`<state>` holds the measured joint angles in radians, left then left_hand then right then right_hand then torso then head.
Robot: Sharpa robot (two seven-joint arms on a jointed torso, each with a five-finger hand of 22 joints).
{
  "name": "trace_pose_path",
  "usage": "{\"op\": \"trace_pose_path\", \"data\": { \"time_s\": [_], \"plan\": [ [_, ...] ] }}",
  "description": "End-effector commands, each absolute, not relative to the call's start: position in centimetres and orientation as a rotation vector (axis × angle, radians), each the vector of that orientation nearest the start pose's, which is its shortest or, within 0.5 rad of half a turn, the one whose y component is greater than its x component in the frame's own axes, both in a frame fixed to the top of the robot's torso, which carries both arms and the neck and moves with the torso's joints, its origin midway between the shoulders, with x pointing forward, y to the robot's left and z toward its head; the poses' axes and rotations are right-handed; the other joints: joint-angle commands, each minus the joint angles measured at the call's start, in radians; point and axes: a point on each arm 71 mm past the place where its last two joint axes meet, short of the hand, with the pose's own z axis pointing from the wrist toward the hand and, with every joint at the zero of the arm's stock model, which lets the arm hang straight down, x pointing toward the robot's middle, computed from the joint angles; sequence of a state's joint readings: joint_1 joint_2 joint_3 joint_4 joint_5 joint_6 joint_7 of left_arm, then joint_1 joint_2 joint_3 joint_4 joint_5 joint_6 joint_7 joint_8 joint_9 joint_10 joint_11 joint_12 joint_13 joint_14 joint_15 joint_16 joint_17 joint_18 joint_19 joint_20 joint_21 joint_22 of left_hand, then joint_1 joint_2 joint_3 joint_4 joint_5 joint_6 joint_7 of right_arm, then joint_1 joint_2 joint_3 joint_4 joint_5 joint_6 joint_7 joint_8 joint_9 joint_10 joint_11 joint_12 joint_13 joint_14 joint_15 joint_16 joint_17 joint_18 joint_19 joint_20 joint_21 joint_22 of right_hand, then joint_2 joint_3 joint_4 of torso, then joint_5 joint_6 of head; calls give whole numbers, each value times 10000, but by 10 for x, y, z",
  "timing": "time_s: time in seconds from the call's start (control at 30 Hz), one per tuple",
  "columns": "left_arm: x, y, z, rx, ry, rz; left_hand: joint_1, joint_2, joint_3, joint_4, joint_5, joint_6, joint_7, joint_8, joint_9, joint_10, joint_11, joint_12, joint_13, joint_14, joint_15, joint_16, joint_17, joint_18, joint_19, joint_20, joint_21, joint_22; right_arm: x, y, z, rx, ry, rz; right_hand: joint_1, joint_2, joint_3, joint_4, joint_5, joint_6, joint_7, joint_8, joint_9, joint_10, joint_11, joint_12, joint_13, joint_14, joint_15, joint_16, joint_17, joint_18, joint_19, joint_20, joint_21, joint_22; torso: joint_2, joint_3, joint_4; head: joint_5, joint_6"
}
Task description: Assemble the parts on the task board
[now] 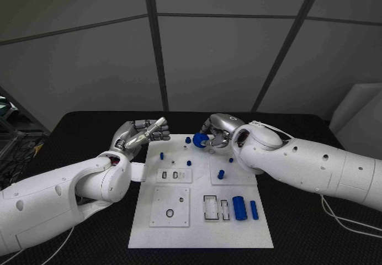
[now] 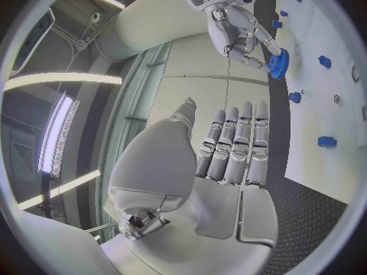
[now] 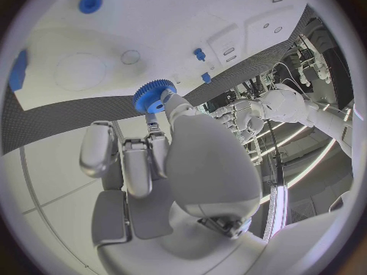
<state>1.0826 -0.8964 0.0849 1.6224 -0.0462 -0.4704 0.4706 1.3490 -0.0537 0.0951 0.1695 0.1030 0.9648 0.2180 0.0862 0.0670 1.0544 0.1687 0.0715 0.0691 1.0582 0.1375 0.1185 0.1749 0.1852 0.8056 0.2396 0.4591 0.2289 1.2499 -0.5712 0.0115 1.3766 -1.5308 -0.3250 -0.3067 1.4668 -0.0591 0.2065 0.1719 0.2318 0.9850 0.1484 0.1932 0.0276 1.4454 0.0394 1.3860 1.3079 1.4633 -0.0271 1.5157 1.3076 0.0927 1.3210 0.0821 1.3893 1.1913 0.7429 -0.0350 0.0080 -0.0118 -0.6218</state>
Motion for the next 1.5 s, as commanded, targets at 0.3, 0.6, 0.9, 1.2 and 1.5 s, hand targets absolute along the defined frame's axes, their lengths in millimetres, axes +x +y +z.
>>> {"op": "trace_pose_path", "data": {
  "time_s": [0.3, 0.6, 0.9, 1.2, 1.5],
  "plan": [
    [470, 217, -172, -11105, 12429, -15083, -16, 106, -9, -55, -42, 5, 75, -43, -8, -15, 65, -54, -12, -59, -23, -63, 12, -75, -67, 19, 13, 14, 523, -75, -150, -1908, 15429, 5603, -94, -66, 117, -5, 52, 695, -302, -69, 408, 24, -58, -27, 431, 774, -69, 33, 1120, -131, 34, -36, 59, 15, 24, 8, -6, 145, -45],
    [471, 217, -172, -11110, 12419, -15057, -16, 106, -9, -55, -42, 5, 75, -43, -8, -15, 65, -54, -12, -59, -23, -63, 12, -75, -67, 19, 13, 14, 523, -59, -160, -2293, 15844, 5534, -181, -125, 175, -19, 56, 673, -277, -147, 397, 16, -39, -41, 433, 774, -57, 35, 1125, -130, 26, -29, 55, 9, 24, 6, 1, 172, -83],
    [471, 218, -172, -11114, 12421, -15034, 2, 117, -1, -74, -40, 10, 73, -47, -7, -14, 64, -54, -11, -59, -21, -75, 18, -74, -83, 23, 15, 16, 523, -52, -167, -2434, 15895, 5297, -287, -180, 232, -26, 48, 638, -250, -237, 389, -11, -16, -79, 408, 765, -37, 20, 1085, -126, 5, -15, 43, -13, 9, 12, -34, 185, -130],
    [472, 219, -171, -11121, 12433, -15011, 9, 120, 1, -81, -40, 11, 73, -48, -7, -14, 64, -54, -11, -59, -20, -80, 21, -73, -89, 24, 16, 17, 525, -51, -170, -2345, 15924, 5148, -466, -307, 315, -37, 10, 485, -173, -433, 371, -131, 47, -248, 255, 744, 12, -14, 1003, -108, -71, 22, -10, -108, 7, 15, -18, 215, -137],
    [472, 220, -171, -11125, 12440, -14997, 11, 122, 2, -85, -41, 11, 74, -51, -7, -16, 66, -54, -11, -59, -20, -85, 23, -72, -95, 26, 17, 17, 527, -51, -173, -2393, 16090, 5015, -841, -686, 366, -38, -62, -633, 162, -1213, 355, -483, 347, -713, -191, 734, 265, -31, 976, -94, -147, 241, -67, -188, 4, 22, -36, 262, -159]
  ]
}}
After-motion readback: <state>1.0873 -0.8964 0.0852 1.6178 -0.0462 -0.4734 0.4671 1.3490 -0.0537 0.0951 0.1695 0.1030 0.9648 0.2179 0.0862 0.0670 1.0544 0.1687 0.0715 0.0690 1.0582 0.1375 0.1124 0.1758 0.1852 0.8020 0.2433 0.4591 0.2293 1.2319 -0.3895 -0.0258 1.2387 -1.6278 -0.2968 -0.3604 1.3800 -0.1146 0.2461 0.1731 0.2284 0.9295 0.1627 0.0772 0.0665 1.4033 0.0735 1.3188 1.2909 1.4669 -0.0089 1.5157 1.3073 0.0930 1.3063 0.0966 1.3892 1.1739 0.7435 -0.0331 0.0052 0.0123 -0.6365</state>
